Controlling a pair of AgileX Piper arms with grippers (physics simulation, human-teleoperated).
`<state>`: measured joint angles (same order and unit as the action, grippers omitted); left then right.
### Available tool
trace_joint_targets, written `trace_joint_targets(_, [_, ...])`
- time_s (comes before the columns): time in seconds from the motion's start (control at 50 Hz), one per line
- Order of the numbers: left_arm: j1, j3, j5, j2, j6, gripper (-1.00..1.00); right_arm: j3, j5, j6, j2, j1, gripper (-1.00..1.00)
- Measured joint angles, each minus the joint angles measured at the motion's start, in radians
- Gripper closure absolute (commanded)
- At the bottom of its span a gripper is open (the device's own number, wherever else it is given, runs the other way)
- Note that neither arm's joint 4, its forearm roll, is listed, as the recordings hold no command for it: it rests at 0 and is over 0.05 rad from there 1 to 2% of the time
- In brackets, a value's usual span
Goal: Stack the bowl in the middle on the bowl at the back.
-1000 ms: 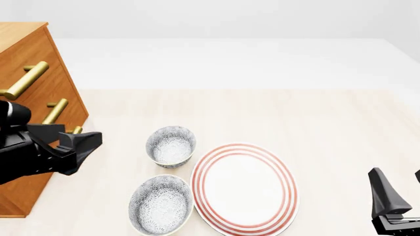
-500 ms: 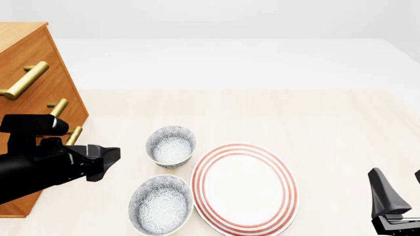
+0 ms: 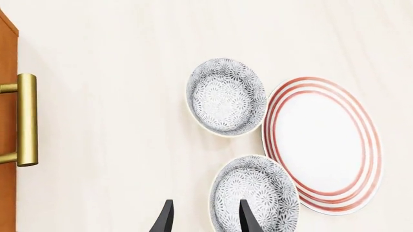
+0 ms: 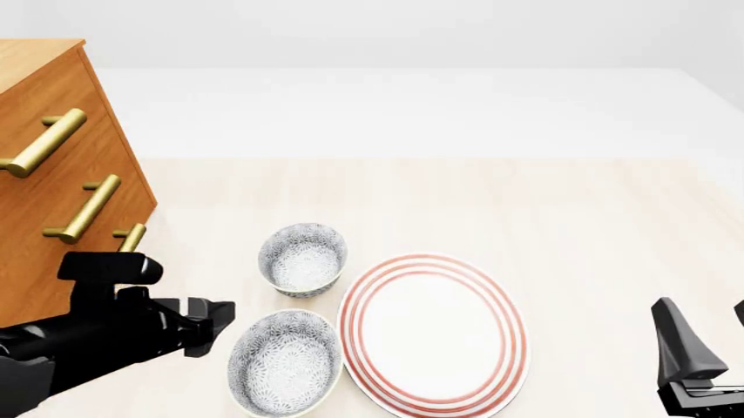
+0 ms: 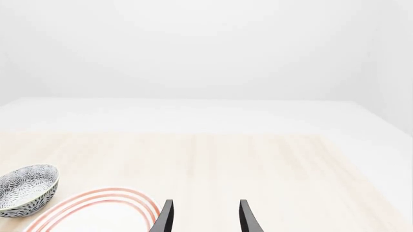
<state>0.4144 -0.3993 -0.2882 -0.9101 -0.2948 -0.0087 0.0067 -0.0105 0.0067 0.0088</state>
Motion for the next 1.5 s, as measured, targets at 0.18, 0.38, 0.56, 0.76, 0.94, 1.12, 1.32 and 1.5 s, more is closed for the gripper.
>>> trace_joint_targets(0.18, [0.013, 0.039, 0.079, -0.058, -0.004, -1.0, 0.001, -0.002, 0.0, 0.003, 0.0, -1.0])
trace_joint_targets(0.38, [0.033, 0.08, 0.187, -0.146, -0.01, -1.0, 0.001, -0.005, -0.001, 0.005, -0.001, -1.0])
trace_joint_targets(0.56, [0.055, 0.112, 0.279, -0.229, -0.016, -1.0, 0.0, -0.003, -0.001, 0.004, -0.001, -1.0])
trace_joint_targets(0.76, [0.079, 0.14, 0.372, -0.32, -0.021, -1.0, -0.001, -0.001, -0.004, 0.001, 0.0, -1.0])
trace_joint_targets(0.94, [0.094, 0.168, 0.441, -0.384, -0.024, -1.0, -0.001, 0.001, -0.007, -0.002, 0.002, -1.0])
trace_joint_targets(1.12, [0.098, 0.19, 0.486, -0.416, -0.029, 1.0, -0.002, 0.002, -0.009, -0.003, 0.003, -1.0])
trace_joint_targets(1.32, [0.091, 0.195, 0.478, -0.394, -0.035, 1.0, -0.001, 0.002, -0.011, -0.003, 0.003, -1.0])
trace_joint_targets(1.5, [0.07, 0.2, 0.417, -0.321, -0.025, 1.0, -0.001, 0.001, -0.012, -0.003, 0.004, -1.0])
